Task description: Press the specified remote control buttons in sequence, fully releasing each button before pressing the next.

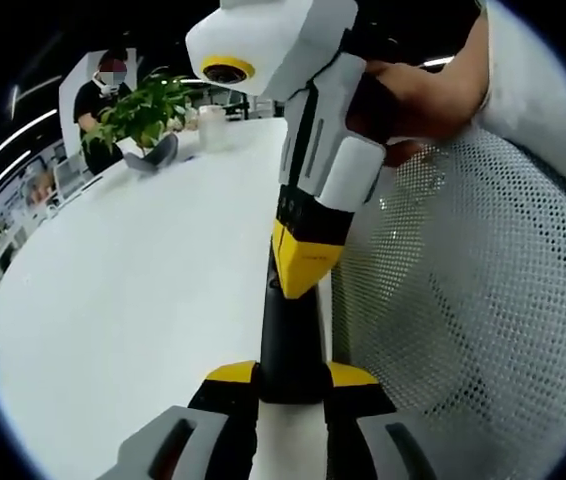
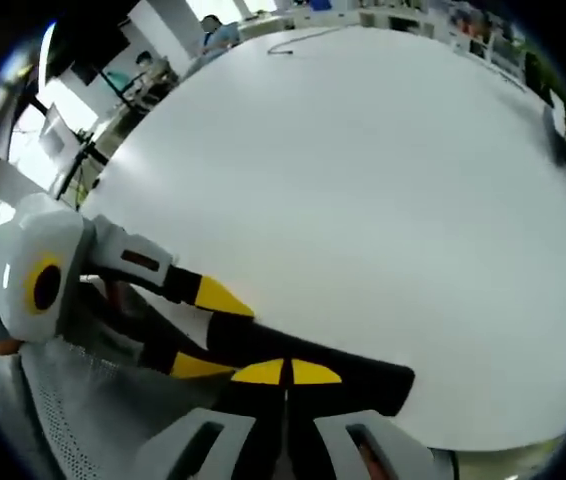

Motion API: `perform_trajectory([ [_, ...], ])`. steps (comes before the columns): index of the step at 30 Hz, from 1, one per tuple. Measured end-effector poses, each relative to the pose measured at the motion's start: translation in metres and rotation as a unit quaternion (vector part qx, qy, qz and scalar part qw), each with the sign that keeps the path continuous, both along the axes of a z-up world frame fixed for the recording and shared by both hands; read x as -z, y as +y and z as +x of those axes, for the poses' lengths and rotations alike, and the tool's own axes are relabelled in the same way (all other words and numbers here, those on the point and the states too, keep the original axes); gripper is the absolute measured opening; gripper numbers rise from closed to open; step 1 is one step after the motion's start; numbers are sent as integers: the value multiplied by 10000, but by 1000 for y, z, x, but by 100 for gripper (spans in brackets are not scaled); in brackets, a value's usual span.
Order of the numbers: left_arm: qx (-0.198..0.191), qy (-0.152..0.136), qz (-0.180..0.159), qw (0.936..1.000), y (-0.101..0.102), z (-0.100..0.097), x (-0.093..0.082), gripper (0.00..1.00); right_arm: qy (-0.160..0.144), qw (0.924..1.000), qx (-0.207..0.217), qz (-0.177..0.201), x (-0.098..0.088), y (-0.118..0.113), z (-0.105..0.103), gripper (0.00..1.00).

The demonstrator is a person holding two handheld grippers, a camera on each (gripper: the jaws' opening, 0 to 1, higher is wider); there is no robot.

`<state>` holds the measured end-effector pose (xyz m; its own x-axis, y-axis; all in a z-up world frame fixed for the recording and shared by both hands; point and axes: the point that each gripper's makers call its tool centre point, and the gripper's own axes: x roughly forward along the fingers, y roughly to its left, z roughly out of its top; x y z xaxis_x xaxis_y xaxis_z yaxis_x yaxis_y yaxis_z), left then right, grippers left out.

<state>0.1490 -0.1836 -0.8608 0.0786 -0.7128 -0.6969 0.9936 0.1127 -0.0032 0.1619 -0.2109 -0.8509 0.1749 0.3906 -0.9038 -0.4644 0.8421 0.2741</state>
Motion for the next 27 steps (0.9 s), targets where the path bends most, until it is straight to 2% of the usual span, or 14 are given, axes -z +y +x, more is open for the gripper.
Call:
perform_trajectory([
  [1, -6, 14, -43, 10000, 0, -1, 0, 24, -9, 10000, -27, -2, 1, 1, 0, 0],
  [2, -7, 9, -55, 10000, 0, -1, 0, 24, 143, 9998, -114, -87, 6, 1, -6, 0],
  [3, -3, 9, -61, 10000, 0, -1, 0, 24, -12, 10000, -77, -54, 4, 2, -1, 0],
  [14, 7, 25, -97, 9999, 0, -1, -1, 24, -205, 9984, -408, -343, 4, 1, -3, 0],
  [21, 15, 39, -104, 9999, 1, -1, 0, 24, -84, 9993, -280, -242, 4, 0, -4, 0],
  [27, 29, 38, -105, 9999, 0, -1, 0, 24, 71, 9990, -279, -330, 4, -4, -9, 0],
])
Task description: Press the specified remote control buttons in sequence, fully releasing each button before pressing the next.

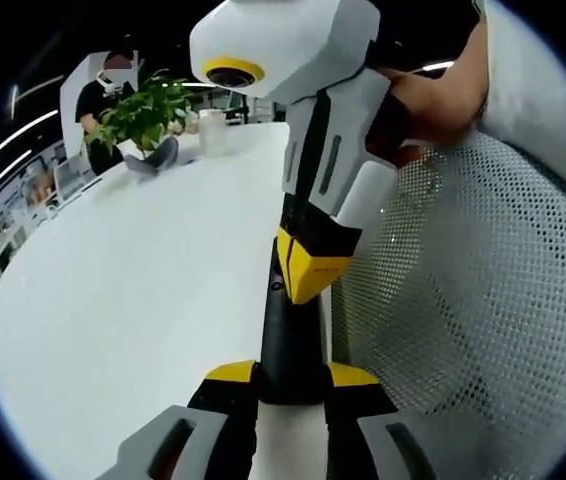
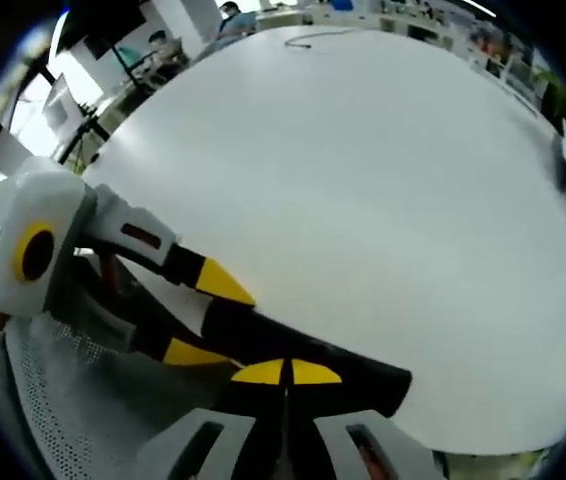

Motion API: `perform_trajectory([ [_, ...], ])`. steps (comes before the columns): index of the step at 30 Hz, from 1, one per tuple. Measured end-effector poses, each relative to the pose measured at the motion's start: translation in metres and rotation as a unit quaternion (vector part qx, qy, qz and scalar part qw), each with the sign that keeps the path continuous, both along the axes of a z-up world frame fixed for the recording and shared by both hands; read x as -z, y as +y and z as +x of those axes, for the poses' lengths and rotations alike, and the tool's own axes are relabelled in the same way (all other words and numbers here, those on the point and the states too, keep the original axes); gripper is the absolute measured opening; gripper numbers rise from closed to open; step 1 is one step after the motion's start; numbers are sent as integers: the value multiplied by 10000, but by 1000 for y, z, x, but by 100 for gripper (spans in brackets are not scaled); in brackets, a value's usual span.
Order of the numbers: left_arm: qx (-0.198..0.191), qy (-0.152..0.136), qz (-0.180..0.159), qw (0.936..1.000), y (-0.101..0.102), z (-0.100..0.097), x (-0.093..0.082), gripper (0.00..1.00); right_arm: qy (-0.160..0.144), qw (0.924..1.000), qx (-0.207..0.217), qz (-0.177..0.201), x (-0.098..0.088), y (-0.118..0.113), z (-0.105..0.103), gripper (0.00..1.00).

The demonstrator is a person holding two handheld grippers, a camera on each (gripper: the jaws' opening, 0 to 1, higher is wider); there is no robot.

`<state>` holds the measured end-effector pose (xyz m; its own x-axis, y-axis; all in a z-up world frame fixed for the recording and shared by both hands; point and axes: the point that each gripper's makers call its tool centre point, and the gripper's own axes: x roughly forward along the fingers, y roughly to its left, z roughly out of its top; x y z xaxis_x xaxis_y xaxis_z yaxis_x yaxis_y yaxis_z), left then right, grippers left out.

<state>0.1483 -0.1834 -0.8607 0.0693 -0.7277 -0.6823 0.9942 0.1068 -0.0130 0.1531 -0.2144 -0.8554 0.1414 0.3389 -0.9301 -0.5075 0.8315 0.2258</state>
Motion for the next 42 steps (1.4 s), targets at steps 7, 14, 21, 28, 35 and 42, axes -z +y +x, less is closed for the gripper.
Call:
perform_trajectory([
  [7, -7, 17, -13, 10000, 0, 0, 0, 24, 207, 9991, 364, 19, -1, -9, 1, 0],
  [14, -19, 25, -35, 10000, 0, 0, 0, 25, 180, 9979, 536, 308, -5, -6, 6, 0],
  [21, 3, 20, -40, 10000, 0, 0, 0, 24, 148, 9988, 292, 364, -2, 3, 4, 0],
  [28, 1, 20, -36, 10000, 0, 0, -1, 24, 56, 9996, 176, 197, 0, 2, 3, 0],
  [35, -28, 46, -31, 10000, 0, 0, -1, 24, 32, 9998, 131, 131, 0, 2, 4, 0],
  [42, -24, 24, -23, 10000, 0, 0, 0, 24, 1, 9986, 250, 468, -7, 6, 8, 0],
])
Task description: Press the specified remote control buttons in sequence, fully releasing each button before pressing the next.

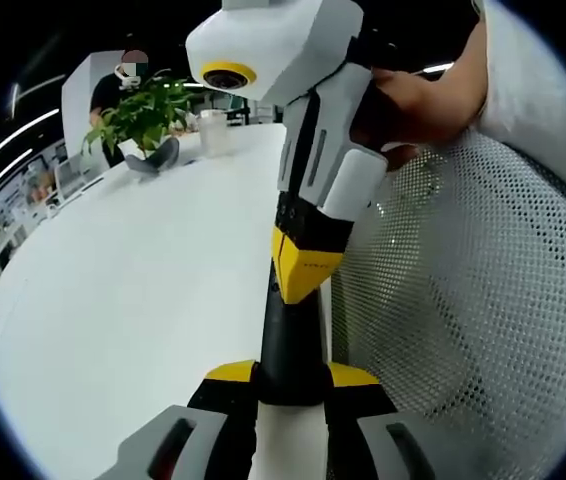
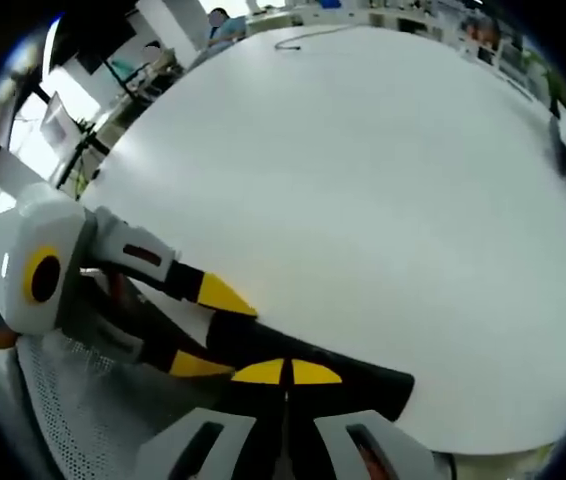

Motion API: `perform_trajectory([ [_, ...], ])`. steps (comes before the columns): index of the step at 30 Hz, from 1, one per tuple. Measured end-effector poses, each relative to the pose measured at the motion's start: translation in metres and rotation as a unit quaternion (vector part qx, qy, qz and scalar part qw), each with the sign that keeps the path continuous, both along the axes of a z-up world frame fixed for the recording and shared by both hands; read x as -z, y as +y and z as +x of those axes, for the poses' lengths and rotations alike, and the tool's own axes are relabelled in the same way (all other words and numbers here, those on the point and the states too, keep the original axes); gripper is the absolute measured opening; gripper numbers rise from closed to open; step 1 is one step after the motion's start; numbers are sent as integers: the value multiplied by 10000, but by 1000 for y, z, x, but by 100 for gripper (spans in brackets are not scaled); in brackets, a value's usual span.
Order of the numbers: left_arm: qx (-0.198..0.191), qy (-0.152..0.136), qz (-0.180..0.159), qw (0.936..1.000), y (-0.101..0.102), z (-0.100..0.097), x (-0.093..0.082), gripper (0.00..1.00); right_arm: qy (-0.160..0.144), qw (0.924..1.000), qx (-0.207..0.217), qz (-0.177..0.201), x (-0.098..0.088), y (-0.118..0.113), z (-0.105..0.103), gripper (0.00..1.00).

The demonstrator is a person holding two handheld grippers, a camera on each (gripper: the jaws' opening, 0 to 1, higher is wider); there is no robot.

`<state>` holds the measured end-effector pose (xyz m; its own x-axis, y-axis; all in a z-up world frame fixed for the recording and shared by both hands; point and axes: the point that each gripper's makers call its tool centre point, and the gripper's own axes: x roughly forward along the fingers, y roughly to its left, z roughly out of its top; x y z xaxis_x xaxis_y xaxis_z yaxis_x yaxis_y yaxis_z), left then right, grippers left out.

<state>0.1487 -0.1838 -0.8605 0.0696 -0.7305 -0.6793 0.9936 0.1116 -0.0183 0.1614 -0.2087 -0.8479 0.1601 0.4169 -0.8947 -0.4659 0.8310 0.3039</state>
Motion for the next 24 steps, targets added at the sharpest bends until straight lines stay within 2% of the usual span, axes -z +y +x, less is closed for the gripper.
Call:
perform_trajectory([
  [5, -35, 8, 4, 10000, 0, 0, 0, 25, 32, 9999, -98, 134, 0, 8, -3, 0],
  [8, -43, 2, 11, 10000, 0, 0, 0, 25, 83, 9996, -239, -83, 7, 7, -6, 0],
  [19, -165, 74, -6, 9998, -1, 0, 0, 25, -64, 9989, -346, -302, 7, 6, -6, 0],
  [22, -149, 46, 0, 9999, -2, 1, 0, 25, -8, 9988, -314, -380, 9, 6, -4, 0],
  [24, -137, 33, 12, 9999, -1, 1, 0, 25, 145, 9984, -307, -458, 9, 6, -3, 0],
])
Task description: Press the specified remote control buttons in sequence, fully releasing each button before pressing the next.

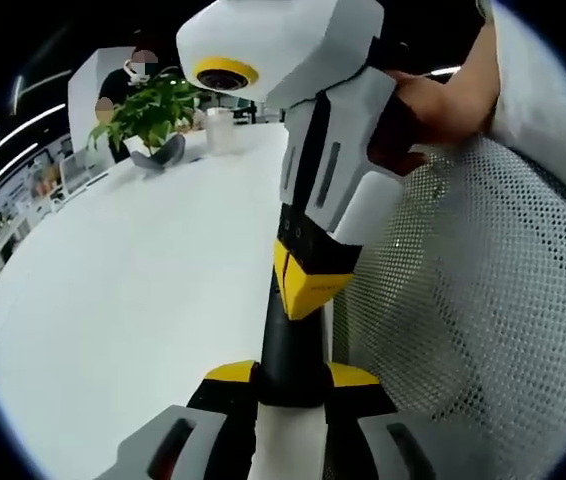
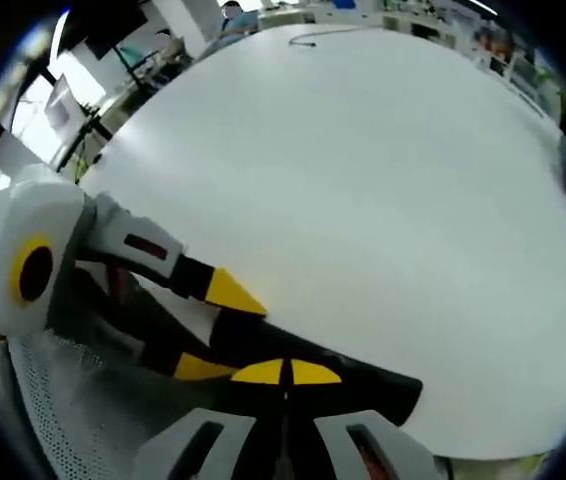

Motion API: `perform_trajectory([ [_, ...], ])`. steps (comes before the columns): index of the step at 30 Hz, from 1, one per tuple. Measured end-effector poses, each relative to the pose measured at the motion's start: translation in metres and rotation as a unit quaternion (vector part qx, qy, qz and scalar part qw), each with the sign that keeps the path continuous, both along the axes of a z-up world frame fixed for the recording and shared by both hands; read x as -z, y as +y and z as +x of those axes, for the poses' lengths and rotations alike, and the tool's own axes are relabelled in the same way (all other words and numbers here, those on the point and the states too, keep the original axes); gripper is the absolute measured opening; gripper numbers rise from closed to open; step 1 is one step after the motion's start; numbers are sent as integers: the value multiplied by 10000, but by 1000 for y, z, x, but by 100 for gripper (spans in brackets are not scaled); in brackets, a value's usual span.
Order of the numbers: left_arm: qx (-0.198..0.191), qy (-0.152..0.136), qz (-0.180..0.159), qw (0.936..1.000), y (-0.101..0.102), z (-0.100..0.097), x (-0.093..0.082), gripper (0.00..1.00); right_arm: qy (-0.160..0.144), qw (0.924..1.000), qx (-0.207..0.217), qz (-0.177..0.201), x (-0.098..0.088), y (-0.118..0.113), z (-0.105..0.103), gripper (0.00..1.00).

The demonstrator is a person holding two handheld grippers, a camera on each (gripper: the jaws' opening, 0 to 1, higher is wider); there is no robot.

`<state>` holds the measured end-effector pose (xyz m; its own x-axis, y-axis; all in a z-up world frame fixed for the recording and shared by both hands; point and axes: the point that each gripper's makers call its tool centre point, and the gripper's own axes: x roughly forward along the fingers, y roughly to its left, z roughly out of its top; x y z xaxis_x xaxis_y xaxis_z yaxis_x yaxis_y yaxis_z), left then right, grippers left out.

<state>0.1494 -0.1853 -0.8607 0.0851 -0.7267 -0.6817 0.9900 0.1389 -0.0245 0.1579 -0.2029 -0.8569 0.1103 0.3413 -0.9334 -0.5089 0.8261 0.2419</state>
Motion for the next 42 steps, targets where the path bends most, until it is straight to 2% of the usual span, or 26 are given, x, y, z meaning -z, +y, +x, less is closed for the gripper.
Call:
perform_trajectory([
  [5, 20, -26, 29, 10000, 0, 0, 0, 25, 94, 9999, -67, -31, -1, 0, -1, 0],
  [9, 47, -39, 33, 10000, 0, 0, 0, 24, -155, 9997, -166, 7, -2, 0, -3, 0],
  [11, 76, -70, 22, 9999, 0, 0, 0, 24, -289, 9995, -13, 117, -2, -1, -3, 0],
  [14, 75, -58, 21, 10000, 0, 0, 0, 24, -151, 9998, 5, 135, -3, -1, 0, 0],
  [19, 83, -65, 33, 9999, 0, -1, 0, 24, -421, 9951, 706, 549, -18, -9, 15, 0],
  [23, 109, -80, 42, 9999, 0, -1, -1, 24, -68, 9941, 894, 608, -12, -12, 10, 0],
  [37, 80, -77, 35, 9999, 0, 0, -1, 24, 143, 9982, 365, 462, -3, 0, -2, 0],
  [42, 82, -77, 45, 9999, 0, 0, -1, 24, -50, 9995, 150, 274, -2, 1, -2, 0],
])
